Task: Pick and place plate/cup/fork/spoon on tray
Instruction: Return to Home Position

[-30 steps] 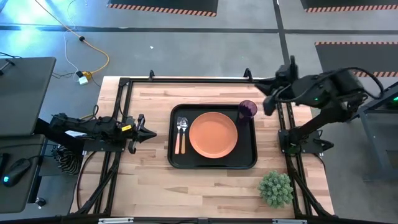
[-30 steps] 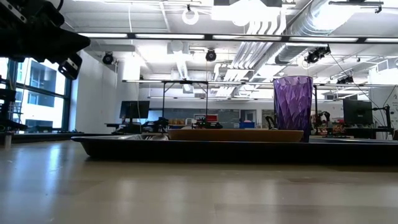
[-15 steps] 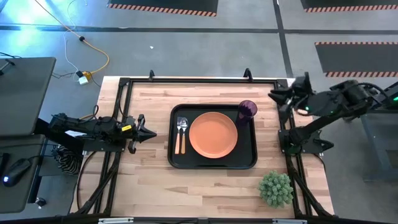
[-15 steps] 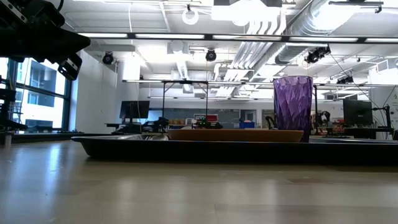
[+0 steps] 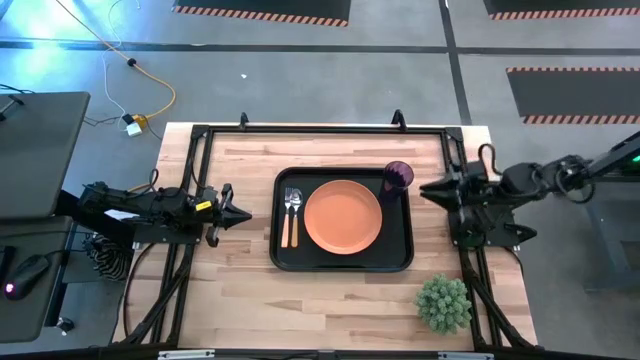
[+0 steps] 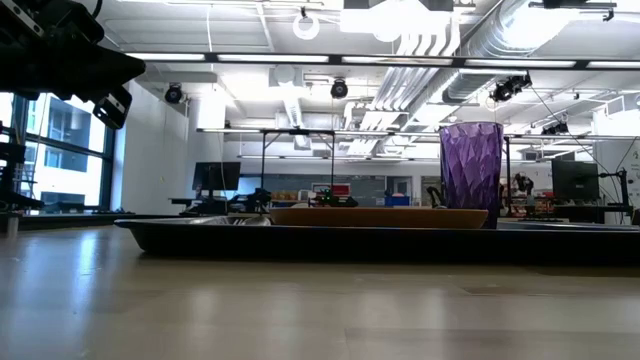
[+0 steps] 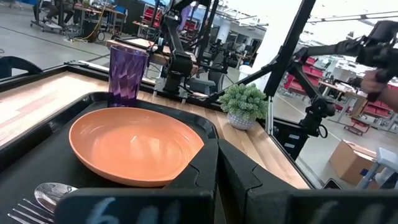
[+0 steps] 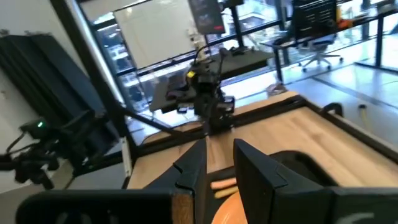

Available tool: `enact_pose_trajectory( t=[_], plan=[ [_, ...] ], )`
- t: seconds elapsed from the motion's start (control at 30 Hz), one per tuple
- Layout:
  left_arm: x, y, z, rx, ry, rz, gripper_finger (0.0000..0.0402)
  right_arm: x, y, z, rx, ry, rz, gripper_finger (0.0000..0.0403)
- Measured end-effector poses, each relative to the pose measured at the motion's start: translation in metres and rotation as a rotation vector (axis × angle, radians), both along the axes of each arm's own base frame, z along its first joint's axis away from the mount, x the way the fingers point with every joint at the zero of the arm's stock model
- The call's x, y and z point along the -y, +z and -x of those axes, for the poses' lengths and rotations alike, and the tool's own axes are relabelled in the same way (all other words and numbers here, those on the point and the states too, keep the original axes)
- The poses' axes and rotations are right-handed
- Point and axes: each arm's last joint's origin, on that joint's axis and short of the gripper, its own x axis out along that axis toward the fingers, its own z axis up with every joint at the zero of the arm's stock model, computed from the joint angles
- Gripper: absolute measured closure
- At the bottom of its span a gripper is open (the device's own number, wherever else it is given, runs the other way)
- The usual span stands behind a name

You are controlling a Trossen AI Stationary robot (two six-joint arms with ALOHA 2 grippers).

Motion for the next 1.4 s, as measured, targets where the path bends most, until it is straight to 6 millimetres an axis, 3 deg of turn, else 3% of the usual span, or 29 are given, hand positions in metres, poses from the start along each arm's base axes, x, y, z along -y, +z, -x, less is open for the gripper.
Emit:
enact_pose_trajectory(
  t=[0.17,0.4,0.9,1.13,1.4],
  plan=[
    [0.000,0.000,0.000,0.000,0.000,0.000,0.0401,0.000,-0.040,0.004,0.057,0.051,-0.013,0.0331],
    [0.000,0.000,0.000,0.000,0.000,0.000,0.0401,0.000,-0.074,0.011,0.183,0.166,0.000,0.0331],
    [0.000,0.000,0.000,0.001,0.000,0.000,0.0401,0.007,-0.141,0.009,0.259,0.025,0.082,0.0331],
    [0.000,0.000,0.000,0.001,0.000,0.000,0.0401,0.011,-0.164,0.000,0.258,0.022,0.078,0.0331],
    [0.000,0.000,0.000,0.000,-0.001,0.000,0.0401,0.021,-0.164,-0.001,0.249,-0.090,0.165,0.0331]
  ],
)
